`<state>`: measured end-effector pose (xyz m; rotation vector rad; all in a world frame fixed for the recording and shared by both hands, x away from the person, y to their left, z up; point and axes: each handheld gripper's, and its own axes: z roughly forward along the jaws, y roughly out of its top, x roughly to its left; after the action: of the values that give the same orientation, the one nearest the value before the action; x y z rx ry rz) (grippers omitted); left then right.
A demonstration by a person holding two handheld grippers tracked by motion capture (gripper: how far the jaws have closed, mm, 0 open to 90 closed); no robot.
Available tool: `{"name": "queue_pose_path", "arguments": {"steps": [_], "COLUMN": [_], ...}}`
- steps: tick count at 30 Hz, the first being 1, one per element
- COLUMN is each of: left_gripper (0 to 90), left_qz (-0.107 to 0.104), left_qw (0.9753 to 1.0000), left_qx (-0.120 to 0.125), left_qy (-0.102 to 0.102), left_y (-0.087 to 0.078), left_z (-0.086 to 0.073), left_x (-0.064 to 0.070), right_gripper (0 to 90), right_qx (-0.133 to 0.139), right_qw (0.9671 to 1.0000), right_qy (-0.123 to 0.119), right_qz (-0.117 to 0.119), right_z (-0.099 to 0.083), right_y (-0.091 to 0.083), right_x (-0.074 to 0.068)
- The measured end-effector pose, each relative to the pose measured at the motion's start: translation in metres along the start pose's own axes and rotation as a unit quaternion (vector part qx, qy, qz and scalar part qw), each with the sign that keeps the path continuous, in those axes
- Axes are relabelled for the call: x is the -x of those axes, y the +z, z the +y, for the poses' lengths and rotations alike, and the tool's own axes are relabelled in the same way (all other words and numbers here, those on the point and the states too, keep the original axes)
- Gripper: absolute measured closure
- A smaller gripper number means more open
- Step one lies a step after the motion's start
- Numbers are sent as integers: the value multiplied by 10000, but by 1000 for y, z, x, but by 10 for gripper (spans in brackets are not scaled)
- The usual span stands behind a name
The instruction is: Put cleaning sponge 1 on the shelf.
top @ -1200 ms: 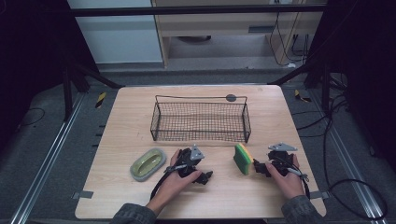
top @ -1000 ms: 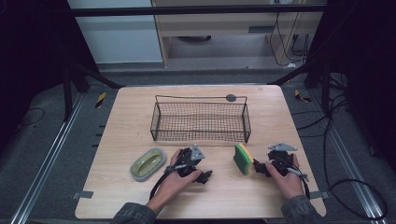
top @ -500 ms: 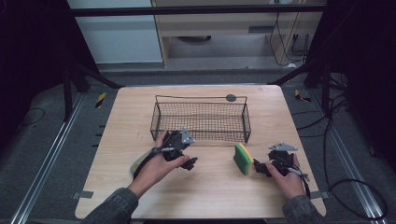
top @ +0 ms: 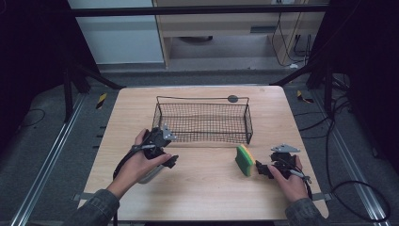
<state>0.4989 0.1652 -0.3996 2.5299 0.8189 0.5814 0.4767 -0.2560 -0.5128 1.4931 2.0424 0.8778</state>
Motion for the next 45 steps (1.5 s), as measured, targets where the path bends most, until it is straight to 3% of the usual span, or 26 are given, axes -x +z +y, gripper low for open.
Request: {"name": "queue_pose_path", "arguments": {"steps": [5, 10, 12, 14, 18, 25, 28, 32, 35, 41, 45], "left_gripper": [38, 38, 40, 39, 39, 67, 75, 85, 92, 218, 285], "left_qz": [99, 214, 212, 115, 193, 214, 146, -29, -42, -240, -436], "left_qw": [9999, 9993, 9993, 9988, 9982, 9983, 9979, 9967, 9967, 9948, 9932], "left_qx": [-71, -291, -300, -476, -525, -520, -625, -795, -767, -905, -1005], "left_qy": [36, 81, 52, 75, 225, 116, -79, -145, -270, -387, -399], "left_y": [-9, -16, -16, -17, -18, -19, -21, -23, -24, -19, -11], "left_z": [-8, -20, -21, -24, -25, -27, -30, -31, -32, -39, -40], "left_x": [-7, -19, -20, -25, -29, -32, -35, -40, -42, -50, -47], "right_gripper": [5, 5, 5, 5, 5, 5, 5, 5, 5, 5, 5], "right_qx": [16, -7, -7, -8, -7, -4, -12, 12, 11, 11, 13], "right_qw": [10000, 10000, 10000, 10000, 10000, 10000, 10000, 10000, 10000, 10000, 10000], "right_qy": [-17, -29, -29, -30, -31, -30, -23, -49, -48, -44, -45], "right_qz": [-35, -9, -10, -9, -8, -10, -11, -16, -15, -18, -17], "right_z": [-1, -2, -2, -2, -2, -2, -2, -3, -3, -3, -3], "right_y": [-1, -2, -2, -2, -2, -2, -2, -2, -2, -2, -2], "right_x": [1, 1, 1, 1, 1, 1, 1, 1, 1, 1, 1]}}
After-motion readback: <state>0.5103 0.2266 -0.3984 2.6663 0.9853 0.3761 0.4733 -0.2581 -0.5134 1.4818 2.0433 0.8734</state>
